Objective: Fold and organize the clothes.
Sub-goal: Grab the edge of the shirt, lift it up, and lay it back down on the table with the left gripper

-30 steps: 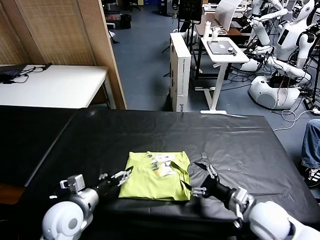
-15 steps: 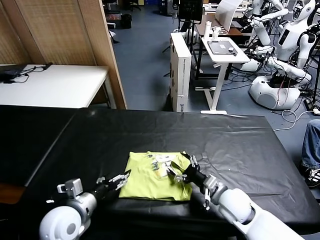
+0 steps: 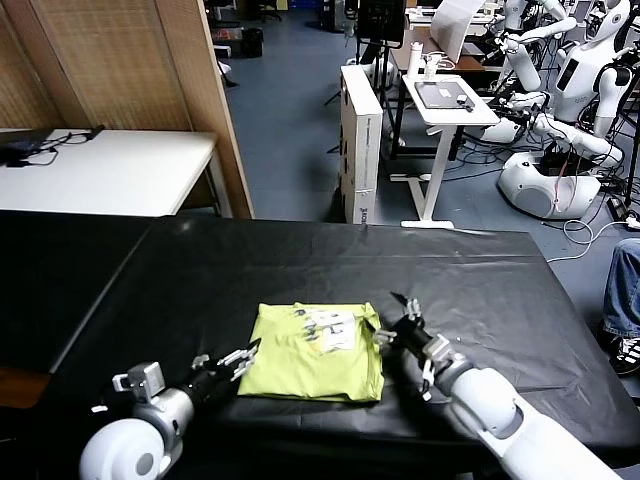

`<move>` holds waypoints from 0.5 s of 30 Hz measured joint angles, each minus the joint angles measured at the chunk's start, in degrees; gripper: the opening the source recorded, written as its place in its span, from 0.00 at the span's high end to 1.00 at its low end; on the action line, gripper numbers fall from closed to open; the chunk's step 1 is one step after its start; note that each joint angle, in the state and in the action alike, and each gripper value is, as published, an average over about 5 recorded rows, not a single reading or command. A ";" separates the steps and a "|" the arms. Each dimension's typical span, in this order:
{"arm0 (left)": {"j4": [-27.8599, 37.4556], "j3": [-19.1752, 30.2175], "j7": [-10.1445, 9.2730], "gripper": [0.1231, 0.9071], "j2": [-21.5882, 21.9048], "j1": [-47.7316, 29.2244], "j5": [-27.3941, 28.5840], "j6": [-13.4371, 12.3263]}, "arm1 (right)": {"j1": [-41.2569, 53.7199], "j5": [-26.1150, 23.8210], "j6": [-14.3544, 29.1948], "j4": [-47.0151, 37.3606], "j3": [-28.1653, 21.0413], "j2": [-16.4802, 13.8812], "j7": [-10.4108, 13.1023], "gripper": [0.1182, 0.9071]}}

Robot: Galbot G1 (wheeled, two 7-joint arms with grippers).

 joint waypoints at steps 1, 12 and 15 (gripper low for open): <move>0.11 0.01 0.59 0.00 -0.23 0.24 0.71 -0.99 | -0.45 0.50 -0.06 0.43 0.94 -0.13 -0.03 0.00; 4.53 1.45 7.78 0.00 -4.49 1.75 10.83 -14.65 | -5.63 6.84 0.53 4.87 10.27 -1.07 -0.79 0.00; 6.03 1.97 8.20 0.00 -5.86 1.15 11.48 -15.99 | -6.71 8.14 0.68 6.04 12.15 -1.53 -1.00 0.00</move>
